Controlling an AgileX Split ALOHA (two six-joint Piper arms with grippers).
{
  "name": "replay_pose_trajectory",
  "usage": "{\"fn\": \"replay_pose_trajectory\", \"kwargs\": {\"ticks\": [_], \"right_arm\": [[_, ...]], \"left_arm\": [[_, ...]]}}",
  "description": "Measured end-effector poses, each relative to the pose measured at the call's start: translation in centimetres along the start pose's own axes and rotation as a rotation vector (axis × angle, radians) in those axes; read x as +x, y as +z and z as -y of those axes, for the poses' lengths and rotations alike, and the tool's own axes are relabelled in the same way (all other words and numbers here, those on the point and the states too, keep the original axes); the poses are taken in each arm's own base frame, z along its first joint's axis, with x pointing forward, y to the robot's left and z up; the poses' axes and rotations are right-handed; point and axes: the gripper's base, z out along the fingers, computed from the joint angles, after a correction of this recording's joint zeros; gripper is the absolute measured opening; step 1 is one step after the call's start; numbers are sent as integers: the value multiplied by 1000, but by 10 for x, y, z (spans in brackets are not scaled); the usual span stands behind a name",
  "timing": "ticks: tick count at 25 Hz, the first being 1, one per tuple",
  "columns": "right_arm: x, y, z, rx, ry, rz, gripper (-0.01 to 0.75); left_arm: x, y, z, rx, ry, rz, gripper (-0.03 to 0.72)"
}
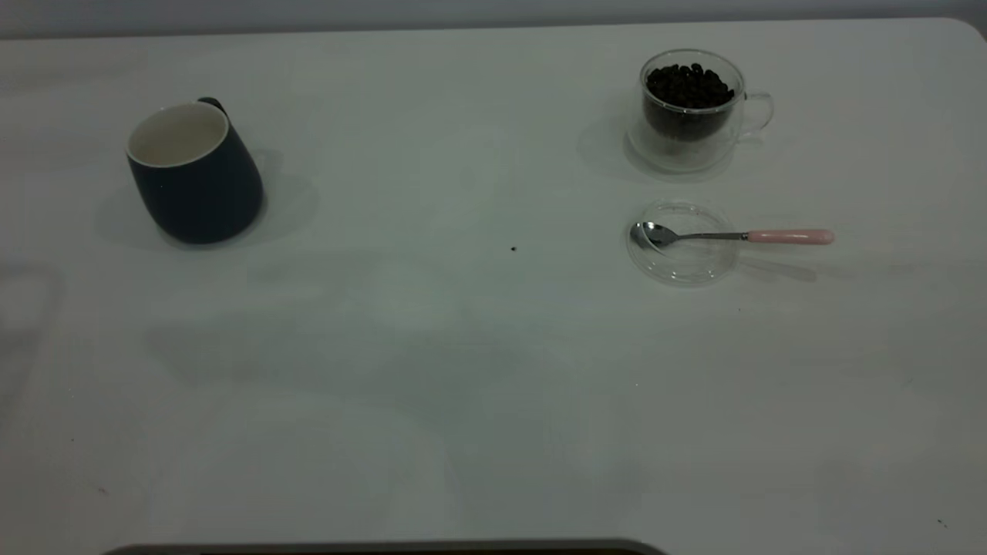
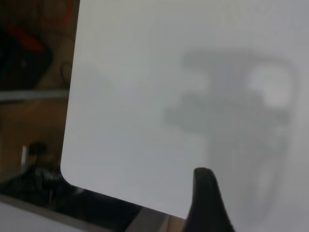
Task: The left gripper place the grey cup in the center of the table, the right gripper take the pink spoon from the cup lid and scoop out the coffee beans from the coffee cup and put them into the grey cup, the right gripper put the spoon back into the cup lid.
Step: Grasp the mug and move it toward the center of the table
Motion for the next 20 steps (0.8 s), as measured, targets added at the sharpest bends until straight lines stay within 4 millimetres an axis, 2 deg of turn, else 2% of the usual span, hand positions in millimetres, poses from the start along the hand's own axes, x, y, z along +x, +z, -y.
{"fn": "replay_pose_trajectory", "kwargs": {"ticks": [5, 9, 12, 15, 20], "right_arm": [[0, 0, 0, 0, 0, 0, 579], [0, 0, 0, 0, 0, 0, 579], [0, 0, 0, 0, 0, 0, 579], [0, 0, 0, 0, 0, 0, 579], [0, 0, 0, 0, 0, 0, 579]], "left_arm": [[-42, 48, 2, 87, 130, -85, 586], [-64, 96, 16, 142, 302, -152, 586], [-71, 133, 28, 169, 340, -152, 586], [-74, 161, 37, 175, 365, -112, 586], [-78, 182, 46, 161, 605, -30, 586]]}}
